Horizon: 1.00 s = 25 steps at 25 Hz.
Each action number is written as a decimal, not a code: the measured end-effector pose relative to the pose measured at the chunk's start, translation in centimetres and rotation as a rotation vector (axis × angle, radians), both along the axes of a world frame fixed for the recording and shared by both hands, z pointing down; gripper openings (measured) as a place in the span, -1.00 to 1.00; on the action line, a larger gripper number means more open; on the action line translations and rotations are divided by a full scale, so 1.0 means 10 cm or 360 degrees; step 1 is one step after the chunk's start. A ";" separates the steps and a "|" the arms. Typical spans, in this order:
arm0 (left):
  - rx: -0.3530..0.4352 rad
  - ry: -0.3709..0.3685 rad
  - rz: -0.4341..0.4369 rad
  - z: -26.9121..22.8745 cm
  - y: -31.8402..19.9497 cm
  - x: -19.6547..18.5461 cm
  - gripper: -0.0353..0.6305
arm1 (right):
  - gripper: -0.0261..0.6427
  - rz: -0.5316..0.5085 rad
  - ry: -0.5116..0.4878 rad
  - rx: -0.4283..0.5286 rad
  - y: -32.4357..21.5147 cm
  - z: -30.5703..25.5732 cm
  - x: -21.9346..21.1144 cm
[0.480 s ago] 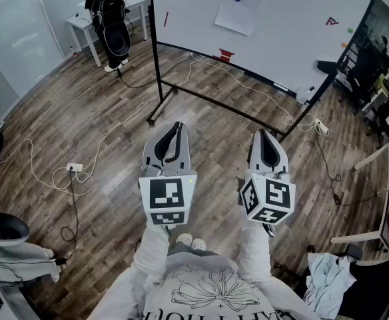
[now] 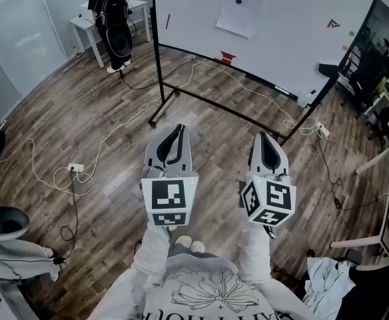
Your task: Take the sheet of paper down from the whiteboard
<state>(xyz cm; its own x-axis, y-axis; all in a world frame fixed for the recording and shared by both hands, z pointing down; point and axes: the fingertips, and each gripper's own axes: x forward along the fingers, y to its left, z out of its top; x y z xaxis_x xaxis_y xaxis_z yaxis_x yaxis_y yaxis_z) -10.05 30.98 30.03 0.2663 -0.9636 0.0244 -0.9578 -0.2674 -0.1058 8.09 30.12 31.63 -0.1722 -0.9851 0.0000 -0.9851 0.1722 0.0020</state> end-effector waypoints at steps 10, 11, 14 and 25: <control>-0.0013 -0.0029 -0.0035 0.06 -0.03 0.12 -0.86 | -0.90 -0.0022 0.0000 0.0000 -0.03 0.07 0.16; -0.0011 -0.0030 -0.0040 0.06 -0.06 0.13 -0.86 | -0.90 -0.0022 -0.0001 -0.0002 -0.05 0.08 0.18; -0.0009 -0.0029 -0.0044 0.06 -0.17 0.17 -0.86 | -0.90 -0.0026 -0.0012 -0.0005 -0.15 0.11 0.23; -0.0026 -0.0013 -0.0014 0.20 -1.00 0.16 -0.86 | -0.89 -0.0020 0.0015 -0.0006 -0.95 0.18 0.19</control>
<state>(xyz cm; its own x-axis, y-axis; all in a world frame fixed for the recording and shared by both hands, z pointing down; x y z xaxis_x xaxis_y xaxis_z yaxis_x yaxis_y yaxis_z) -8.41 20.96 32.01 0.2574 -0.9654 0.0423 -0.9593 -0.2605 -0.1090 10.02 20.59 33.44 -0.1846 -0.9828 0.0056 -0.9827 0.1846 0.0108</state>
